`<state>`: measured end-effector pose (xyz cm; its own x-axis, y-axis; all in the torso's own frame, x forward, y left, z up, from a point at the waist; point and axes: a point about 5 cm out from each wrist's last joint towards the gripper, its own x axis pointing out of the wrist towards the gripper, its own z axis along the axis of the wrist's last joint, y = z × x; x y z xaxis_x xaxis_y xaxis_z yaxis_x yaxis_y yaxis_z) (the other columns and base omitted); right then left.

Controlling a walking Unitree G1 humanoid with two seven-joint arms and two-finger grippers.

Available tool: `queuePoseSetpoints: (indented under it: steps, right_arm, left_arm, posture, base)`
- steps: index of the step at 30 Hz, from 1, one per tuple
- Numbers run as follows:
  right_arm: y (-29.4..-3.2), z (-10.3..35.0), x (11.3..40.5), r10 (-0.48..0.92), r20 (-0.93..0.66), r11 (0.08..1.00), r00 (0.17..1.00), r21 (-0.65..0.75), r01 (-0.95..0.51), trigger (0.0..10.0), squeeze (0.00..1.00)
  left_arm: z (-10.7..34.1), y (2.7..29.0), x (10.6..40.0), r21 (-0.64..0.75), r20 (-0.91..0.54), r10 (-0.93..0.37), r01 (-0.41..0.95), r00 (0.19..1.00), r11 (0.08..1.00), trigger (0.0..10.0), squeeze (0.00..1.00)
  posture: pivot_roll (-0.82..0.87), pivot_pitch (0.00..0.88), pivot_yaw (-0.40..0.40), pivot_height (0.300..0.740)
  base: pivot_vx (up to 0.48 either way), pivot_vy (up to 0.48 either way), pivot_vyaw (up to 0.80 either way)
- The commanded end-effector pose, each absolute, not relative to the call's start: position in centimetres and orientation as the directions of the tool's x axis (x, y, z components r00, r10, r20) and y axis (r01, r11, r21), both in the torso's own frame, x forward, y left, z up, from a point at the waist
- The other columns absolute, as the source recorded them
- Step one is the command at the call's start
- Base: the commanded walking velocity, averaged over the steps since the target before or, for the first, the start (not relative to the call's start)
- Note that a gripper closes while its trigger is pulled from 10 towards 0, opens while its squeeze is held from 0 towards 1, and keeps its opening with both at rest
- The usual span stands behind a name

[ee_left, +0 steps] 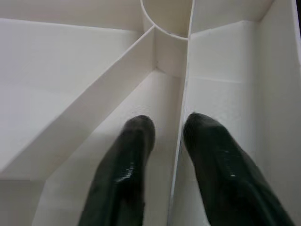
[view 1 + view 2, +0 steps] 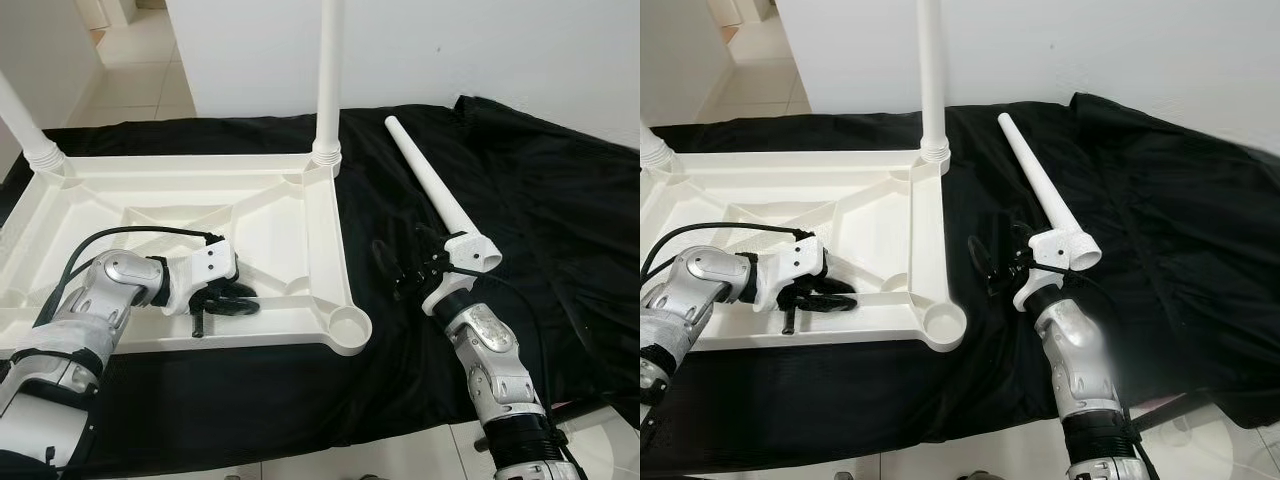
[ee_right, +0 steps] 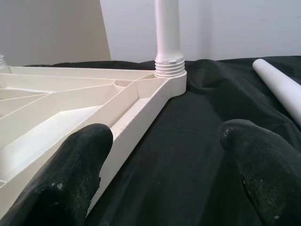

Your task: Building children table

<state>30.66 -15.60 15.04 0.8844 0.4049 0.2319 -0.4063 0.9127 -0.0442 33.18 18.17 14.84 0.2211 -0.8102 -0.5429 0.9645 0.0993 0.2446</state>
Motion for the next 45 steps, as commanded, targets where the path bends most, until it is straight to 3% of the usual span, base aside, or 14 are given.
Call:
queuePoseSetpoints:
  steps: [1, 5, 6, 10, 13, 14, 18, 23, 31, 33, 35, 36, 42, 45]
  right_arm:
    - [-15.5, 14.9, 30.8, 0.408, 0.226, 0.912, 0.885, -0.048, -0.408, 10.0, 0.00]
    - [-15.5, 14.9, 30.8, 0.407, 0.227, 0.912, 0.885, -0.045, -0.408, 10.0, 0.00]
    - [-15.5, 14.9, 30.8, 0.402, 0.229, 0.914, 0.886, -0.043, -0.403, 10.0, 0.00]
    - [-15.7, 15.0, 30.8, 0.377, 0.243, 0.924, 0.894, -0.033, -0.381, 10.0, 0.00]
    - [-16.3, 15.5, 30.8, 0.293, 0.286, 0.952, 0.912, 0.000, -0.306, 10.0, 0.00]
    - [-16.3, 15.5, 30.8, 0.293, 0.286, 0.952, 0.912, 0.000, -0.306, 10.0, 0.00]
    - [-16.8, 16.0, 31.0, 0.201, 0.322, 0.973, 0.925, 0.045, -0.227, 10.0, 0.00]
    - [-17.2, 16.5, 31.2, 0.105, 0.351, 0.987, 0.931, 0.075, -0.140, 10.0, 0.00]
    - [-17.3, 17.1, 31.1, 0.019, 0.354, 0.993, 0.935, 0.098, -0.057, 10.0, 0.00]
    - [-17.5, 17.1, 31.0, -0.024, 0.347, 0.994, 0.937, 0.106, -0.014, 10.0, 0.00]
    - [-17.5, 17.1, 31.0, -0.024, 0.347, 0.994, 0.937, 0.106, -0.014, 10.0, 0.00]
    - [-18.0, 17.2, 30.7, -0.072, 0.352, 0.993, 0.933, 0.116, 0.033, 10.0, 0.00]
    - [-19.0, 17.1, 30.6, -0.134, 0.350, 0.988, 0.927, 0.116, 0.099, 10.0, 0.00]
    - [-19.4, 17.2, 30.8, -0.155, 0.342, 0.986, 0.927, 0.107, 0.125, 10.0, 0.00]
  left_arm:
    - [14.9, 18.5, 33.6, 0.301, -0.521, -0.791, 0.936, 0.320, 0.181, 10.0, 1.00]
    - [15.2, 18.6, 33.7, 0.305, -0.515, -0.791, 0.933, 0.329, 0.190, 10.0, 0.96]
    - [15.8, 18.6, 33.8, 0.308, -0.492, -0.802, 0.930, 0.338, 0.203, 10.0, 0.00]
    - [17.1, 18.8, 33.8, 0.339, -0.412, -0.826, 0.906, 0.386, 0.254, 10.0, 0.00]
    - [19.3, 19.0, 34.0, 0.357, -0.185, -0.825, 0.818, 0.535, 0.451, 10.0, 0.00]
    - [19.3, 19.0, 34.0, 0.357, -0.185, -0.825, 0.818, 0.535, 0.451, 10.0, 0.00]
    - [20.0, 18.0, 33.4, 0.289, 0.002, -0.782, 0.748, 0.624, 0.598, 10.0, 0.00]
    - [19.9, 17.4, 32.4, 0.178, 0.103, -0.725, 0.705, 0.681, 0.687, 10.0, 0.00]
    - [18.9, 16.5, 30.2, 0.097, 0.093, -0.743, 0.737, 0.662, 0.669, 10.0, 0.00]
    - [18.5, 15.8, 29.0, 0.078, 0.088, -0.760, 0.756, 0.644, 0.650, 9.3, 0.00]
    - [18.5, 15.8, 29.0, 0.078, 0.088, -0.760, 0.756, 0.644, 0.650, 9.3, 0.00]
    - [18.2, 14.6, 27.4, 0.057, 0.083, -0.798, 0.796, 0.597, 0.602, 10.0, 0.00]
    - [18.6, 11.4, 25.4, 0.012, 0.104, -0.864, 0.868, 0.492, 0.496, 10.0, 0.00]
    - [19.5, 9.3, 25.1, 0.067, 0.168, -0.853, 0.857, 0.495, 0.511, 10.0, 0.00]
  posture:
    - [-0.02, 0.102, 0.027, 0.740]
    - [-0.02, 0.104, 0.029, 0.740]
    - [-0.03, 0.106, 0.032, 0.740]
    - [-0.03, 0.109, 0.039, 0.740]
    - [-0.03, 0.113, 0.045, 0.740]
    - [-0.03, 0.113, 0.045, 0.740]
    - [-0.02, 0.123, 0.035, 0.740]
    - [-0.02, 0.130, 0.031, 0.740]
    - [-0.02, 0.130, 0.010, 0.740]
    - [-0.02, 0.126, 0.008, 0.740]
    - [-0.02, 0.126, 0.008, 0.740]
    - [-0.03, 0.123, 0.005, 0.740]
    - [-0.02, 0.112, -0.019, 0.740]
    - [-0.03, 0.105, -0.026, 0.740]
  base:
    - [0.000, 0.000, 0.00]
    - [0.000, 0.000, 0.00]
    - [0.000, 0.000, 0.00]
    - [0.000, 0.000, 0.00]
    - [0.000, 0.000, 0.00]
    - [0.000, 0.000, 0.00]
    - [0.000, 0.000, 0.00]
    - [0.000, 0.000, 0.00]
    - [0.000, 0.000, 0.00]
    - [0.000, 0.000, 0.00]
    - [0.000, 0.000, 0.00]
    - [0.000, 0.000, 0.00]
    - [0.000, 0.000, 0.00]
    - [0.000, 0.000, 0.00]
